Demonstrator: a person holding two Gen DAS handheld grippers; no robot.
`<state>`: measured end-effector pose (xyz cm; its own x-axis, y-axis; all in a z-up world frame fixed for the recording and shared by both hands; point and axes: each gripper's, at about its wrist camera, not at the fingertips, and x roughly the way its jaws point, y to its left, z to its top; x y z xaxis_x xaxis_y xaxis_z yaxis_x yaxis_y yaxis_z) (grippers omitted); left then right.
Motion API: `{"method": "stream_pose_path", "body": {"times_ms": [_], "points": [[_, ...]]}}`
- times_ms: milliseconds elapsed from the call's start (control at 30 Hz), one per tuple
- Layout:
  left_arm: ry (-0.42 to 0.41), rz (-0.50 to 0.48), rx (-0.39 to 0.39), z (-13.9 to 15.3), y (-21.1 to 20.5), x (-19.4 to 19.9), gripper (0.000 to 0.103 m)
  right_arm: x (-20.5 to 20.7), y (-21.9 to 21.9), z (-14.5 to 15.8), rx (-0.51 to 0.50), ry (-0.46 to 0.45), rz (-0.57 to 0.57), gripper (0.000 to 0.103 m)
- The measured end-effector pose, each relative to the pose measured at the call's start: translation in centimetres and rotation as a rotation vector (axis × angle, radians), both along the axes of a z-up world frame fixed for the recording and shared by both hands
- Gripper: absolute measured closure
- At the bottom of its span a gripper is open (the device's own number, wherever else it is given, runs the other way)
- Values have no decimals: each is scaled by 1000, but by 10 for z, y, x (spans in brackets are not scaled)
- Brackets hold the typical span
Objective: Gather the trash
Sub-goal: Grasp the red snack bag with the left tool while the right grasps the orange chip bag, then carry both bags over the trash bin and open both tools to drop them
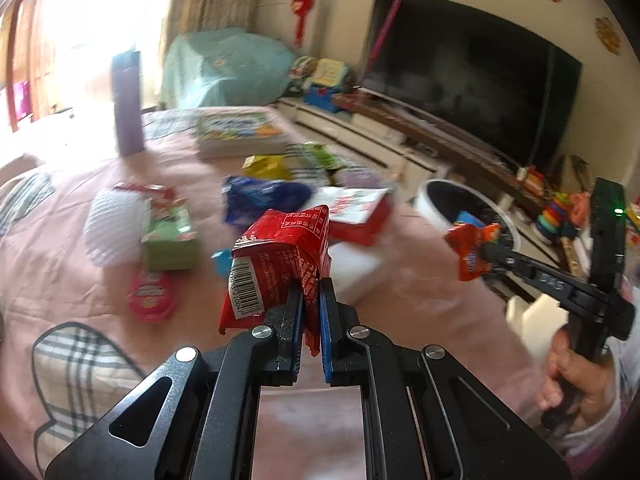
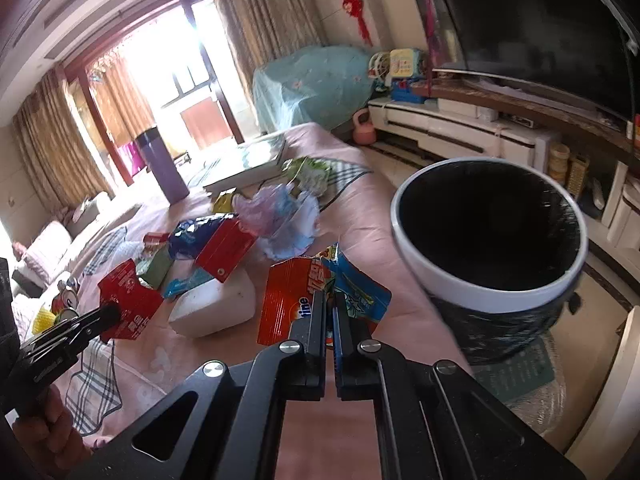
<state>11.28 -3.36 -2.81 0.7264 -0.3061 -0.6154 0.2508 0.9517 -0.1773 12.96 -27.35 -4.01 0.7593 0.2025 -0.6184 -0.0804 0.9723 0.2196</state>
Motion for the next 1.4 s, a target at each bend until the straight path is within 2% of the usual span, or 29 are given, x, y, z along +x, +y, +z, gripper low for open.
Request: {"method": "stream_pose_path", "body": {"times_ms": [233,567,900,1400], "points": [[-9,-115,-8,12,-50,3,96,-8,-31,10,18,-23,-52,101],[11,-242,-4,15,-120,36,96,3,-87,14,43,-21,-123,101],[28,-305,15,16,-181,79,96,30,-131,14,72,9,-150,101],[139,-341,25,-8,-238,138,96,78,-161,3,58,93,-149,99]]}}
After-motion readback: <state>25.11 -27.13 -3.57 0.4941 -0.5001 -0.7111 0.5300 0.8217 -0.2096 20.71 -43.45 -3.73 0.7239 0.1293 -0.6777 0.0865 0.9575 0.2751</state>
